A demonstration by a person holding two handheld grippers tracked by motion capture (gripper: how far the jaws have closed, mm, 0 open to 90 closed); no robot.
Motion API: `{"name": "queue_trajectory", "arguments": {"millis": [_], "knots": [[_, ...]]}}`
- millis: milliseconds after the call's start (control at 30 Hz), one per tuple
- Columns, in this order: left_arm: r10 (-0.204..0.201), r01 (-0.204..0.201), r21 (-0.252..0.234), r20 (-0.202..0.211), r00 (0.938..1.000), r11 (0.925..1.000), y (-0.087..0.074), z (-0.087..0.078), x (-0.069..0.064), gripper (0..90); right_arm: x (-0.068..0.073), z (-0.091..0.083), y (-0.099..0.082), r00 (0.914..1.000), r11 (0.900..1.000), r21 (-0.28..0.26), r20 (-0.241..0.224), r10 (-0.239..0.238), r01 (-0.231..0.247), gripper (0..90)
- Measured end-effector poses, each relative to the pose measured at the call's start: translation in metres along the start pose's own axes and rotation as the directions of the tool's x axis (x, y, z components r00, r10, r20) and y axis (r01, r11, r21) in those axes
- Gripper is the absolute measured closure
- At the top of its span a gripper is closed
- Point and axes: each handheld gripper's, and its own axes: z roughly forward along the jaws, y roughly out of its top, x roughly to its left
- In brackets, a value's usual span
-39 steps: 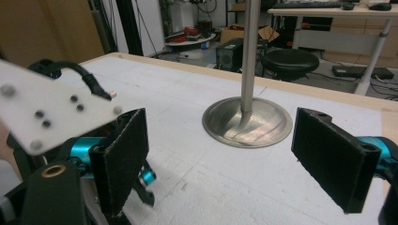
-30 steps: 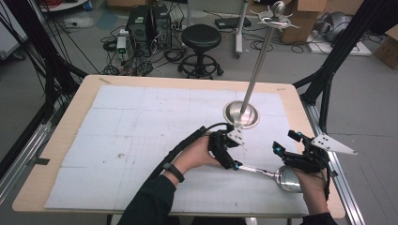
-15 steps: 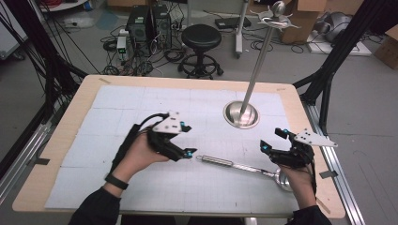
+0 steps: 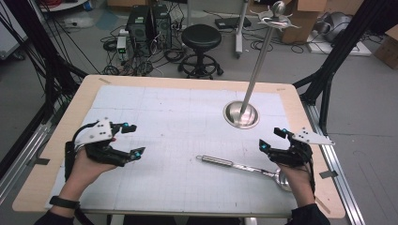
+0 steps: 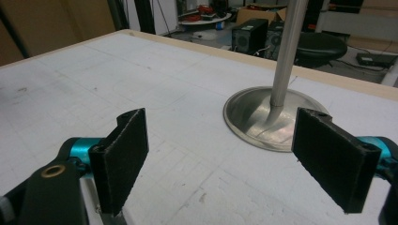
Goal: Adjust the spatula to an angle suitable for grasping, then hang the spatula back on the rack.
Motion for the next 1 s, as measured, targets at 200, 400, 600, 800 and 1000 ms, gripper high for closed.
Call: {"name": "queue_trajectory", "arguments": {"millis": [200, 400, 600, 800, 1000], "knots": [[-0.045, 0.041, -0.052, -0.067, 0.9967, 0.9978, -0.018, -0.025, 0.014, 16.5, -0.002, -0.003, -0.001, 1.0, 1.0, 0.0, 0.003, 0.001, -0.001, 18.1], [-0.061, 0.053, -0.068, -0.114, 0.9916, 0.9963, -0.023, -0.037, 0.022, 15.6, -0.003, -0.003, -0.002, 1.0, 1.0, 0.008, 0.004, -0.001, 0.001, 18.1], [-0.054, 0.046, -0.069, -0.113, 0.9922, 0.9966, -0.022, -0.036, 0.021, 15.6, -0.002, -0.004, -0.001, 1.0, 0.9999, 0.006, 0.002, -0.01, 0.01, 18.1], [-0.066, 0.057, -0.081, -0.115, 0.9912, 0.9951, -0.023, -0.039, 0.024, 15.6, -0.003, -0.007, 0.001, 0.9997, 0.9998, 0.006, -0.016, -0.017, 0.017, 18.1], [-0.078, 0.066, -0.1, -0.117, 0.9901, 0.9928, -0.025, -0.044, 0.027, 15.6, -0.007, -0.015, 0.004, 0.9992, 0.9998, 0.003, -0.035, -0.018, 0.018, 16.9]]}}
